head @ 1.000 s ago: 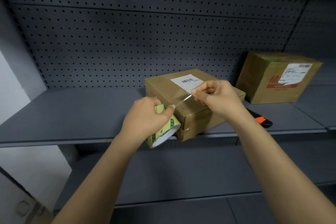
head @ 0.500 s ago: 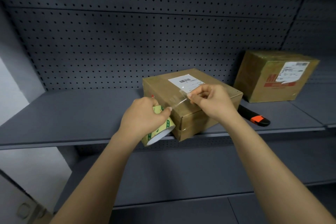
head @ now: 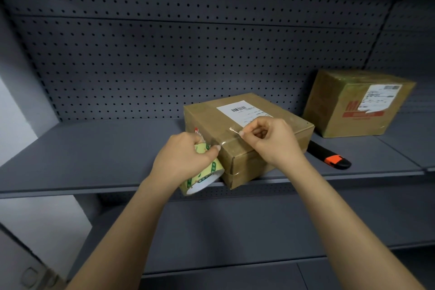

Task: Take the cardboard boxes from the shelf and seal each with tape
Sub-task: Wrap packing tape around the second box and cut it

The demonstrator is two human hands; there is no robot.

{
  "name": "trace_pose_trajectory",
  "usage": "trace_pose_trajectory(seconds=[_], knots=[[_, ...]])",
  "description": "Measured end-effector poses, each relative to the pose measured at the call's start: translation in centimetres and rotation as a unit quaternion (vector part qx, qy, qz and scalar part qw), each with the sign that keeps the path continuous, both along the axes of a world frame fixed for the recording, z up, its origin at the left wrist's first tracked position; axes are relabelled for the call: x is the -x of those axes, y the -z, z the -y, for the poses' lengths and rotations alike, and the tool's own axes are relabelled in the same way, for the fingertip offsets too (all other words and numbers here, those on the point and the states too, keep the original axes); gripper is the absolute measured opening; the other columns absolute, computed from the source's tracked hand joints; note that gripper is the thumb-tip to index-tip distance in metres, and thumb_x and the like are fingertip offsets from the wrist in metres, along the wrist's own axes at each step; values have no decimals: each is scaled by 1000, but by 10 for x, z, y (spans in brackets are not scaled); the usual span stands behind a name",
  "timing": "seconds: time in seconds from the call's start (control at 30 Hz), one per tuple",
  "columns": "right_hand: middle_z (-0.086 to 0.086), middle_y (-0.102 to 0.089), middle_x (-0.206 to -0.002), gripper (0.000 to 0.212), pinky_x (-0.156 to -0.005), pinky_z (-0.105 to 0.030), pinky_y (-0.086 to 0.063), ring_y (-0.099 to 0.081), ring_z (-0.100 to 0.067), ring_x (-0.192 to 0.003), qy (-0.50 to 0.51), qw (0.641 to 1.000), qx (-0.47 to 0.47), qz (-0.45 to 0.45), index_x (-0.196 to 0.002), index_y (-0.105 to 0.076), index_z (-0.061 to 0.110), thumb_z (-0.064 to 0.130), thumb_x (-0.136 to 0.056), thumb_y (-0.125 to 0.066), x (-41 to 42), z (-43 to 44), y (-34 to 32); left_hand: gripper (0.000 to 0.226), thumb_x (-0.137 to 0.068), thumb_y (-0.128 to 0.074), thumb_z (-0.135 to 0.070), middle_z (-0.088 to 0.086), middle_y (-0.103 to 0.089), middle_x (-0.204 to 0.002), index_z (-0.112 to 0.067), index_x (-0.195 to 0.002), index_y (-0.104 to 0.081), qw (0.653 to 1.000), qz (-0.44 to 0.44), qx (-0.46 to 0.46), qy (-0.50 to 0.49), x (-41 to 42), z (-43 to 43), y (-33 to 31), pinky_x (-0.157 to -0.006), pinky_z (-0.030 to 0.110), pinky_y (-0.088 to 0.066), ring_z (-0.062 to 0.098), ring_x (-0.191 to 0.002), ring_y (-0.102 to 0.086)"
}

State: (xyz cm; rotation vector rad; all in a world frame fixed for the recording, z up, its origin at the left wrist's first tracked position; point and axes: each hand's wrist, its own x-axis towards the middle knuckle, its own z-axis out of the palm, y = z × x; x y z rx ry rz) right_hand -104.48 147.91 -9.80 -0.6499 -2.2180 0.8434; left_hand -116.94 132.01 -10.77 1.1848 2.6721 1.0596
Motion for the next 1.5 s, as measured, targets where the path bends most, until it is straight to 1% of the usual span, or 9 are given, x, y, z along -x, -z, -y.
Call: trace_pose_trajectory(seconds=[0.1, 0.27, 0.4, 0.6, 0.9, 1.1, 1.2, 1.37, 1.5], knots=[[10, -68, -76, 12, -63, -10, -46, -60, -2, -70, -1, 1000, 15, -16, -76, -70, 21, 25, -85, -74, -1, 1, 1, 47, -85, -63, -56, 3, -60, -60, -11, -76, -66, 1000, 3, -9, -1, -1, 1, 0, -53, 33, -45, 18, -58, -58], [0, -72, -83, 10, -74, -23, -51, -65, -12, -79, -13, 996, 78, -28, -79, -70, 20, 24, -88, -71, -3, -2, -3, 55, -84, -64, -55, 2, -47, -53, 0, -78, -63, 999, -19, -36, -15, 0, 1, -8, -50, 29, -33, 16, -49, -45], [1, -71, -81, 11, -70, -19, -50, -64, -11, -77, -5, 997, 70, -23, -77, -70, 20, 25, -86, -73, -3, -1, -3, 55, -83, -65, -55, 16, -62, -66, 0, -76, -63, 999, -29, -23, -4, 2, 1, -10, -51, 30, -36, 22, -57, -56], [6, -68, -76, 12, -60, -8, -43, -59, -6, -71, -1, 999, 50, -14, -78, -71, 17, 25, -86, -73, -2, 2, -1, 50, -84, -66, -54, 0, -52, -55, -5, -75, -65, 1000, -22, -13, 5, 3, 3, -7, -50, 28, -35, 15, -50, -49], [10, -67, -71, 9, -58, -8, -41, -54, 0, -63, -5, 1000, 6, -21, -78, -72, 12, 18, -84, -74, -3, 5, 1, 42, -85, -65, -53, -8, -45, -46, -12, -79, -68, 1000, -15, -7, 10, 4, 2, -2, -48, 25, -33, 8, -43, -43], [13, -63, -72, 8, -61, -9, -42, -53, -1, -67, 5, 999, -35, -15, -81, -67, 16, 15, -82, -75, -2, 8, 9, 46, -83, -62, -60, 4, -63, -61, -15, -83, -70, 1000, -6, -3, 11, 5, 1, 5, -52, 37, -47, 20, -55, -58], [4, -56, -83, 28, -62, -10, -41, -51, -4, -68, 39, 998, 7, -46, -93, -53, 18, 15, -79, -78, -1, 6, 11, 53, -80, -61, -63, 8, -69, -68, -11, -84, -70, 1000, -1, -16, 10, 3, 1, 7, -58, 41, -53, 23, -62, -64], [-1, -53, -91, 24, -62, -6, -37, -51, 1, -64, 70, 995, -38, -62, -86, -52, 20, 3, -82, -69, 1, 8, 12, 37, -86, -62, -55, 0, -56, -56, -23, -68, -58, 1000, -16, -19, -15, -5, 2, 4, -47, 25, -32, 14, -52, -53], [6, -63, -97, 10, -81, -7, -38, -55, 2, -89, -5, 981, -163, -104, -95, -68, 14, 8, -88, -63, -4, 19, 17, 43, -87, -61, -55, -3, -52, -54, -17, -65, -57, 999, -32, -27, -19, -6, 0, 4, -47, 26, -29, 13, -54, -52]])
